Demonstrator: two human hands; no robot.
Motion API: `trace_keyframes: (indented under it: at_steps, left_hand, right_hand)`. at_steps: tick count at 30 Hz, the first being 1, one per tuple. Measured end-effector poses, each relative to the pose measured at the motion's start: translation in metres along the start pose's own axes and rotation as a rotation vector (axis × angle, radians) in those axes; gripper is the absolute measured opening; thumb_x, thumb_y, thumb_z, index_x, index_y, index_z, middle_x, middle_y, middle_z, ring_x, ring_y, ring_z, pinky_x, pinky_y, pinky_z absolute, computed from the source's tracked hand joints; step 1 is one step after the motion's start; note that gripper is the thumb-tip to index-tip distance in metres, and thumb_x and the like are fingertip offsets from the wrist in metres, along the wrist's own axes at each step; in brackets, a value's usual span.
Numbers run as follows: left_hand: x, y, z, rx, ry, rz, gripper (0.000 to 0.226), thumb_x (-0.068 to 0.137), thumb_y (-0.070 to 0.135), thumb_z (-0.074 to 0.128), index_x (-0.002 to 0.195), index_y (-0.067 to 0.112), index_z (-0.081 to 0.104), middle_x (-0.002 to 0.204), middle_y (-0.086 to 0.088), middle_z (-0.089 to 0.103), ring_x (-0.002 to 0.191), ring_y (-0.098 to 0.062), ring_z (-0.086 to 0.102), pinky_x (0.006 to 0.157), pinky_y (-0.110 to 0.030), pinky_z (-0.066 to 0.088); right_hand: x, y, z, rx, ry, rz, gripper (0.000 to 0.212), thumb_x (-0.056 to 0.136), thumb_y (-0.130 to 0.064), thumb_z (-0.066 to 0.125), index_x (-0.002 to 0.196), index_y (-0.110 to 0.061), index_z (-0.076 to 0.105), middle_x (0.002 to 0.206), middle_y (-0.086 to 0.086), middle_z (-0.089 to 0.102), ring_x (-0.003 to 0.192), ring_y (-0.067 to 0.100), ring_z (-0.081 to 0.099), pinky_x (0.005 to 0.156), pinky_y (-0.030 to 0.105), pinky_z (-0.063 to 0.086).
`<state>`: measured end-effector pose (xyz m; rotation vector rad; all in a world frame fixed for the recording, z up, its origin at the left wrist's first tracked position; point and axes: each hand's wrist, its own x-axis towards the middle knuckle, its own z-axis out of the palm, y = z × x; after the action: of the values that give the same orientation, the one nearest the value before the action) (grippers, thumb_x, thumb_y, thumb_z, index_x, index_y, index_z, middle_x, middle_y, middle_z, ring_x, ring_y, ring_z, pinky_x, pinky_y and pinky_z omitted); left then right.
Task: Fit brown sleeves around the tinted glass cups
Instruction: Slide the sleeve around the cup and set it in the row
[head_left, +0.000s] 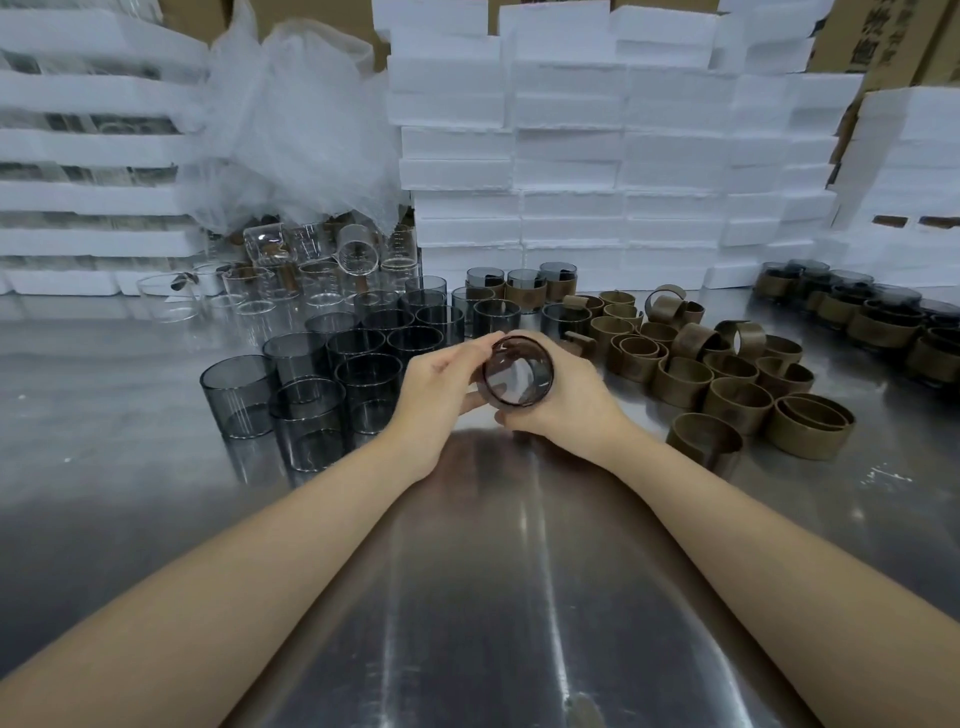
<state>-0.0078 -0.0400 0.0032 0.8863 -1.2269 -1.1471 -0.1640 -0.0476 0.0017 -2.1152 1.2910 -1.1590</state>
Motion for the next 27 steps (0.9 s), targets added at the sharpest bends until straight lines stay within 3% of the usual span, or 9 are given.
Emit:
trace_keyframes:
  at_steps: [3, 5, 8, 11, 13, 16, 20, 23, 27]
  left_hand:
    - [0.001, 0.0, -0.002, -0.001, 0.068, 0.011, 0.013, 0.094, 0.018, 0.062, 0.094, 0.013, 0.074, 0.1, -0.003, 0.076, 0.097, -0.02, 0.07, 0.08, -0.032, 0.057]
    - [0.002, 0.001, -0.002, 0.037, 0.077, 0.033, 0.015, 0.096, 0.019, 0.058, 0.088, 0.016, 0.071, 0.098, 0.001, 0.075, 0.094, -0.017, 0.069, 0.085, -0.036, 0.055]
    - [0.001, 0.003, 0.001, 0.107, 0.095, 0.044, 0.032, 0.098, 0.019, 0.048, 0.078, 0.025, 0.071, 0.085, 0.006, 0.073, 0.085, -0.009, 0.068, 0.084, -0.038, 0.054]
    - [-0.003, 0.004, 0.007, 0.102, 0.031, 0.057, 0.039, 0.102, 0.036, 0.036, 0.097, 0.023, 0.072, 0.104, -0.007, 0.072, 0.105, -0.022, 0.066, 0.101, -0.05, 0.048]
    - [-0.005, 0.002, 0.007, 0.101, -0.035, 0.106, 0.052, 0.096, 0.051, 0.031, 0.12, 0.02, 0.065, 0.122, -0.007, 0.067, 0.12, -0.022, 0.059, 0.11, -0.048, 0.04]
    - [-0.007, 0.002, 0.003, 0.188, -0.151, 0.13, 0.07, 0.086, 0.067, 0.042, 0.146, 0.032, 0.042, 0.142, 0.018, 0.049, 0.128, 0.008, 0.044, 0.112, -0.023, 0.031]
    - [-0.009, 0.0, 0.002, 0.316, -0.149, 0.233, 0.058, 0.083, 0.048, 0.068, 0.134, 0.048, 0.042, 0.151, 0.017, 0.039, 0.135, 0.006, 0.038, 0.107, -0.016, 0.034]
    - [-0.008, 0.001, 0.001, 0.352, -0.115, 0.272, 0.057, 0.081, 0.024, 0.079, 0.125, 0.046, 0.049, 0.131, 0.016, 0.056, 0.119, 0.006, 0.052, 0.088, -0.005, 0.042]
    - [-0.008, 0.002, 0.004, 0.361, -0.066, 0.296, 0.033, 0.088, 0.026, 0.071, 0.116, 0.038, 0.06, 0.105, 0.02, 0.068, 0.101, 0.006, 0.062, 0.088, -0.011, 0.047]
  right_hand:
    - [-0.004, -0.005, 0.003, -0.11, -0.034, -0.166, 0.074, 0.064, -0.03, 0.075, 0.134, -0.024, 0.052, 0.129, -0.007, 0.059, 0.12, 0.012, 0.054, 0.099, 0.036, 0.046]
    - [-0.006, -0.008, 0.008, -0.102, -0.028, -0.208, 0.073, 0.062, -0.037, 0.069, 0.133, -0.025, 0.052, 0.128, -0.008, 0.056, 0.12, 0.011, 0.053, 0.097, 0.035, 0.046]
    - [-0.005, -0.011, 0.014, -0.033, -0.048, -0.166, 0.072, 0.061, -0.022, 0.085, 0.125, -0.031, 0.055, 0.12, -0.025, 0.042, 0.112, 0.0, 0.05, 0.096, 0.026, 0.045]
    - [-0.005, -0.013, 0.014, 0.173, -0.016, -0.071, 0.068, 0.063, -0.023, 0.089, 0.112, -0.051, 0.051, 0.11, -0.028, 0.051, 0.105, -0.001, 0.057, 0.088, 0.014, 0.047]
    - [-0.003, -0.016, 0.012, 0.529, -0.023, 0.081, 0.065, 0.074, -0.026, 0.082, 0.126, -0.03, 0.044, 0.112, -0.008, 0.06, 0.094, 0.006, 0.067, 0.083, 0.018, 0.052]
    - [0.0, -0.019, 0.006, 0.955, -0.248, 0.363, 0.061, 0.088, -0.052, 0.057, 0.132, -0.01, 0.046, 0.103, 0.011, 0.066, 0.077, 0.024, 0.068, 0.074, 0.029, 0.054]
    - [-0.001, -0.02, 0.004, 1.186, -0.472, 0.579, 0.059, 0.089, -0.063, 0.046, 0.116, -0.012, 0.057, 0.093, 0.009, 0.068, 0.082, 0.022, 0.067, 0.076, 0.029, 0.054]
    - [-0.001, -0.019, 0.005, 1.224, -0.493, 0.604, 0.062, 0.088, -0.066, 0.045, 0.116, -0.011, 0.058, 0.097, 0.009, 0.068, 0.087, 0.021, 0.067, 0.082, 0.031, 0.053]
    - [0.001, -0.017, 0.004, 1.226, -0.475, 0.62, 0.062, 0.086, -0.066, 0.047, 0.114, -0.012, 0.059, 0.091, 0.012, 0.066, 0.083, 0.024, 0.066, 0.076, 0.031, 0.054]
